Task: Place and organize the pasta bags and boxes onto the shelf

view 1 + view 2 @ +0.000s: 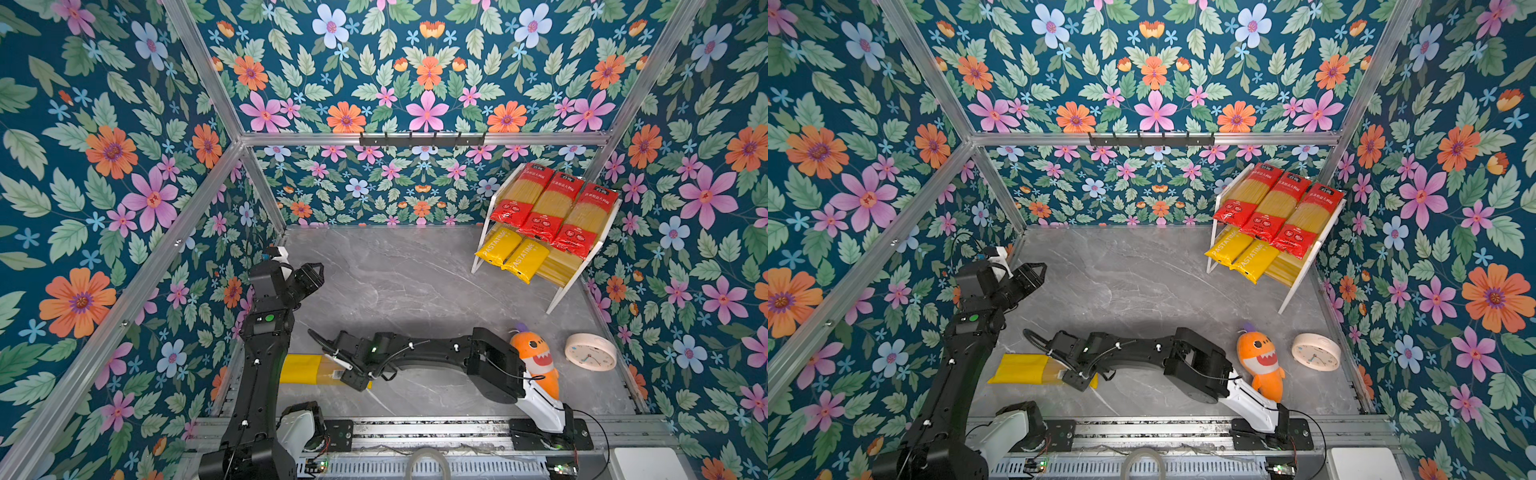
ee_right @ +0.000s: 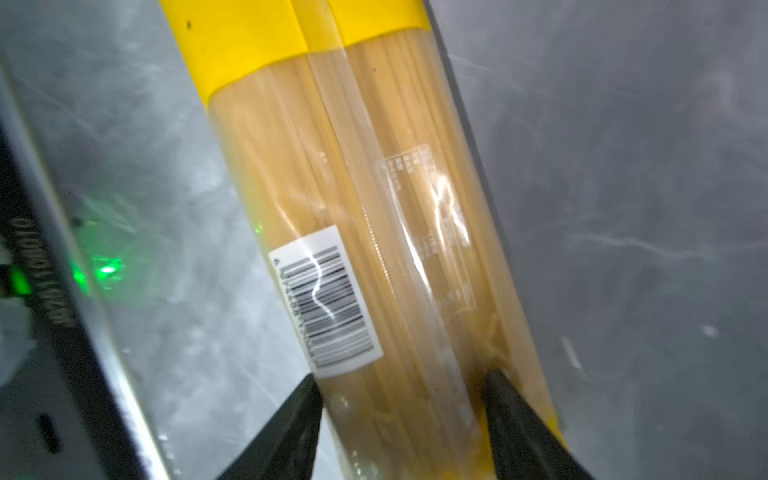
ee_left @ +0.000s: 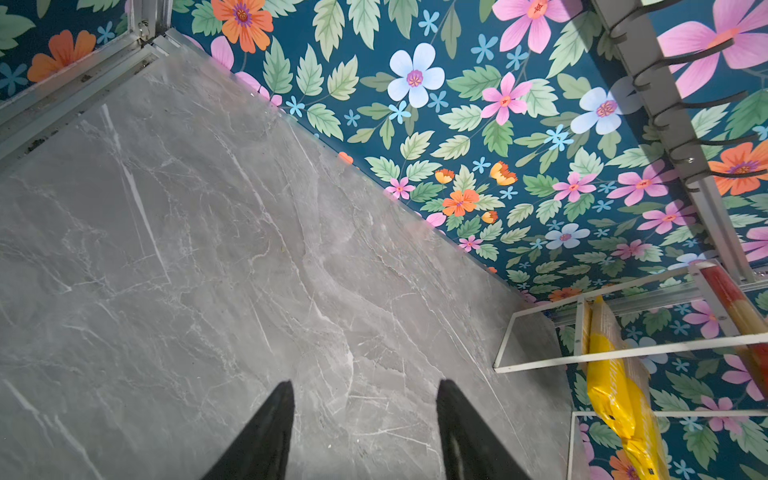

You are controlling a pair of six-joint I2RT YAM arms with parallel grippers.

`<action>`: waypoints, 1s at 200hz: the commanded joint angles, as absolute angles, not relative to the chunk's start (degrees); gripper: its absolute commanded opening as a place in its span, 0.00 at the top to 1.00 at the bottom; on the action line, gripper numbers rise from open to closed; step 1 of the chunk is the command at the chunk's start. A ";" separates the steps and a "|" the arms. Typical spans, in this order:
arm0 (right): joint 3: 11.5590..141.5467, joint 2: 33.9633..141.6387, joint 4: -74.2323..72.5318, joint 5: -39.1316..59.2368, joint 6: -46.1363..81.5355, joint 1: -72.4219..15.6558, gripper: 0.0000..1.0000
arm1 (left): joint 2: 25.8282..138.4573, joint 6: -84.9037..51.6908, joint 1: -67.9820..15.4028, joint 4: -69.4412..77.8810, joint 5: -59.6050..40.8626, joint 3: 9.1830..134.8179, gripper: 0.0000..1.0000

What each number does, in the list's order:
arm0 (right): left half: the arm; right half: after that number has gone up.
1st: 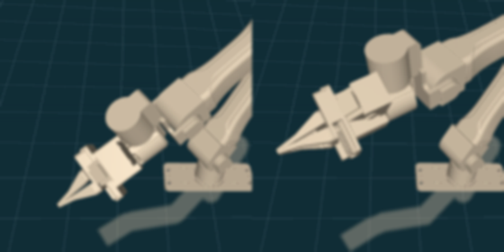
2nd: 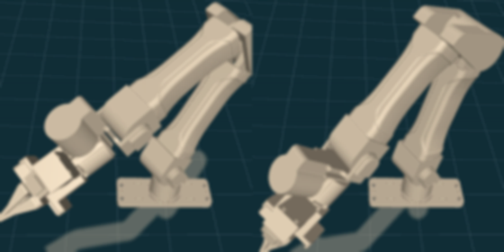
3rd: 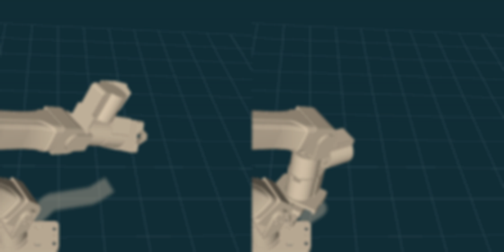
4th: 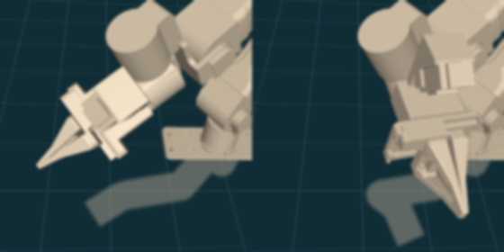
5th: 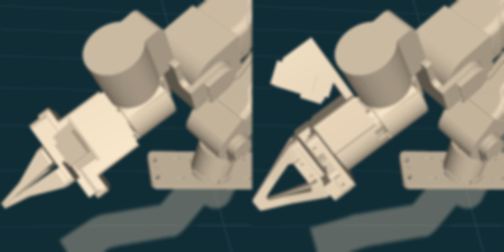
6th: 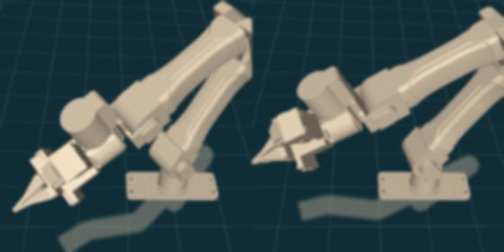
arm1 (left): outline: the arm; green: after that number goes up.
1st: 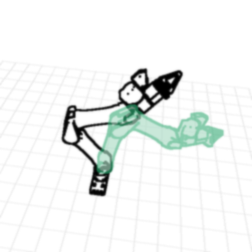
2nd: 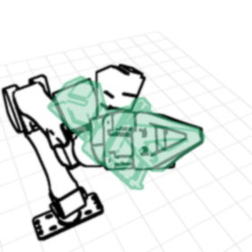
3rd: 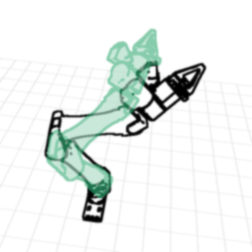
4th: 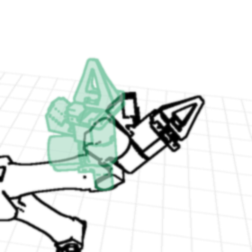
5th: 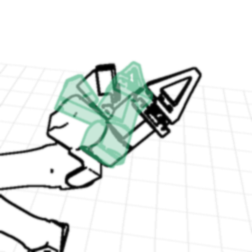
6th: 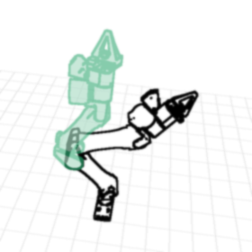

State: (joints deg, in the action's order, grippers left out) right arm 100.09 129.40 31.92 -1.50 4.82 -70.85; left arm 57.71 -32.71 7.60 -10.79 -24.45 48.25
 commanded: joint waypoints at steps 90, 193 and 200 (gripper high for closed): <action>67.40 111.61 39.99 -1.12 26.82 -58.88 0.37 | 58.58 -38.94 -12.39 -0.39 -20.18 37.00 0.41; 56.32 91.39 16.12 22.76 36.82 -42.14 0.33 | 53.28 -47.34 -25.47 2.74 -11.84 22.97 0.42; 56.42 92.11 14.59 22.98 37.34 -40.54 0.33 | 53.71 -48.10 -27.00 3.96 -11.39 22.15 0.42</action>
State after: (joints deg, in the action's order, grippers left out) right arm 56.77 90.87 22.00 17.15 33.78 -44.88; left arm 53.49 -45.04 -24.05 0.27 -13.39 23.92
